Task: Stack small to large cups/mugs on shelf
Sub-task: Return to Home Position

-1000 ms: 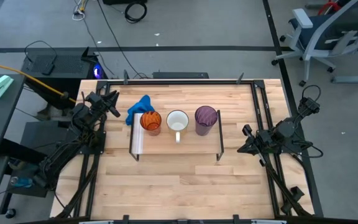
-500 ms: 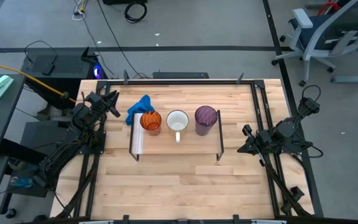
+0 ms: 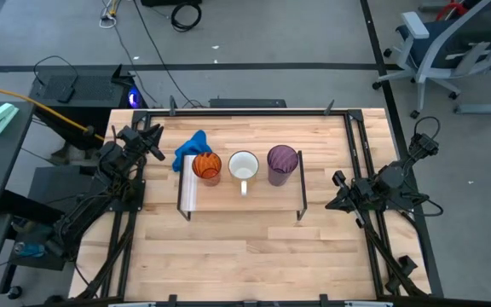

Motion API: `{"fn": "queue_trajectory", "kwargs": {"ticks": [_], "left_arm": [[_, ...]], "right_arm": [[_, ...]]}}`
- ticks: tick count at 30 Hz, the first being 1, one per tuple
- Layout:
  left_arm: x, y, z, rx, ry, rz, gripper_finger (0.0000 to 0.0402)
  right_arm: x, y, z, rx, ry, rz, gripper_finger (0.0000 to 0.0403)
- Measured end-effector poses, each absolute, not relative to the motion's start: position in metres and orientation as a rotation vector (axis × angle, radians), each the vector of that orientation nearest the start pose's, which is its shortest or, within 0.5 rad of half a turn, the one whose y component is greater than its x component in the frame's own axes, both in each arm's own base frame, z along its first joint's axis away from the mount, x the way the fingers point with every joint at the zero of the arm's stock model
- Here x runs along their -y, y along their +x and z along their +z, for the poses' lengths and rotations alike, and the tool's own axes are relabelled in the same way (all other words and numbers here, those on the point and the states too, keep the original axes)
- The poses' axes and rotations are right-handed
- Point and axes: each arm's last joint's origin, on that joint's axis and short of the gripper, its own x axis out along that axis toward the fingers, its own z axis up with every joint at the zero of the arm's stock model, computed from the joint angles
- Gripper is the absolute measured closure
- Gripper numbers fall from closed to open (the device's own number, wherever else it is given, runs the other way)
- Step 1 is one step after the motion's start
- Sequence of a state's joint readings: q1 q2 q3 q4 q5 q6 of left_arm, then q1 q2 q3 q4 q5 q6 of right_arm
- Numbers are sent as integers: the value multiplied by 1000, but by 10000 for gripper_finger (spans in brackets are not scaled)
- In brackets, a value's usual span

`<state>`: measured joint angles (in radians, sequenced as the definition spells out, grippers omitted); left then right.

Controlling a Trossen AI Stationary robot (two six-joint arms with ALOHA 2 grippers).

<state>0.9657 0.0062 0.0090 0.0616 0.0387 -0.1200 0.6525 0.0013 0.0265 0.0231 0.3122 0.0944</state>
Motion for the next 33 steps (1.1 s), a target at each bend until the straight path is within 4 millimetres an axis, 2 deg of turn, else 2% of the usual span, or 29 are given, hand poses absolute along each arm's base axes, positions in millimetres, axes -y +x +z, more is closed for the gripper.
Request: {"fn": "queue_trajectory", "kwargs": {"ticks": [33], "left_arm": [[-79, 56, 172, 114, -79, 921, 313]], "right_arm": [[-50, 81, 175, 27, 116, 342, 392]]}}
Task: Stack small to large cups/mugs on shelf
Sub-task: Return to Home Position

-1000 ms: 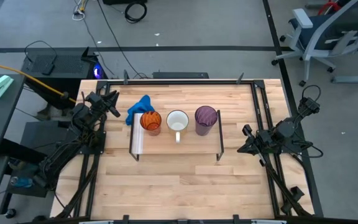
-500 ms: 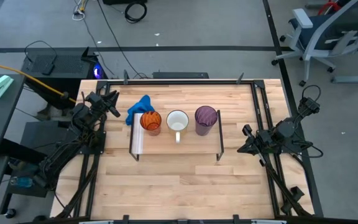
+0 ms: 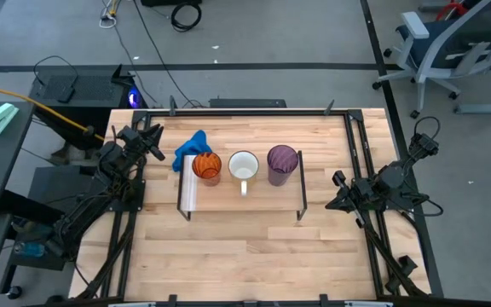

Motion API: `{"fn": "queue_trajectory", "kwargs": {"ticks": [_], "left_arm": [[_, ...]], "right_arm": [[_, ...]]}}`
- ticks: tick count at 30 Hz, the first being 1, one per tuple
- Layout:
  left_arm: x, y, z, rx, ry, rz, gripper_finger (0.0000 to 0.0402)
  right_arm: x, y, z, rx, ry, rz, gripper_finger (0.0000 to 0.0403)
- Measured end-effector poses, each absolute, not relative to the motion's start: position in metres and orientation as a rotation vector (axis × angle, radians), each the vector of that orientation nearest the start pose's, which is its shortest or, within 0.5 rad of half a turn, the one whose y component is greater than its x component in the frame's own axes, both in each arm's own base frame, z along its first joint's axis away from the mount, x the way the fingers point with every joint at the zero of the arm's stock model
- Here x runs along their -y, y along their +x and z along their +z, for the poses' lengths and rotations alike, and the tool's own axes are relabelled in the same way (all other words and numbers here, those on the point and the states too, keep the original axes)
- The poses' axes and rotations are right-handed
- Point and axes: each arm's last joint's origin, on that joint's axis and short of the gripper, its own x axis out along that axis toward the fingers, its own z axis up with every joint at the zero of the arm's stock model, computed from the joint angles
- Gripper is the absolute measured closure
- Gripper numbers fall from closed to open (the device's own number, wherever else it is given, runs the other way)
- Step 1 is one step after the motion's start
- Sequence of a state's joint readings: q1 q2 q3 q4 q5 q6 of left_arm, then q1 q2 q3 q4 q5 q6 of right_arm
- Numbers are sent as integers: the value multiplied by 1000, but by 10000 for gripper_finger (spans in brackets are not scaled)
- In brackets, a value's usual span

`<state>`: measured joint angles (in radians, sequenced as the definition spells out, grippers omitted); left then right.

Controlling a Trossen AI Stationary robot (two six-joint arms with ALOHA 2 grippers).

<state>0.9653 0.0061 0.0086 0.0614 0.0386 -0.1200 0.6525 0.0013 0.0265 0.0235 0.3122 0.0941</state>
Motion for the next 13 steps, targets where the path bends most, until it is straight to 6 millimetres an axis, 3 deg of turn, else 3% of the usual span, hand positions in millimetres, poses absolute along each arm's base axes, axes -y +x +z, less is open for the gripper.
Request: {"fn": "queue_trajectory", "kwargs": {"ticks": [13], "left_arm": [[-79, 56, 172, 114, -79, 922, 311]], "right_arm": [[-50, 81, 175, 27, 116, 342, 392]]}}
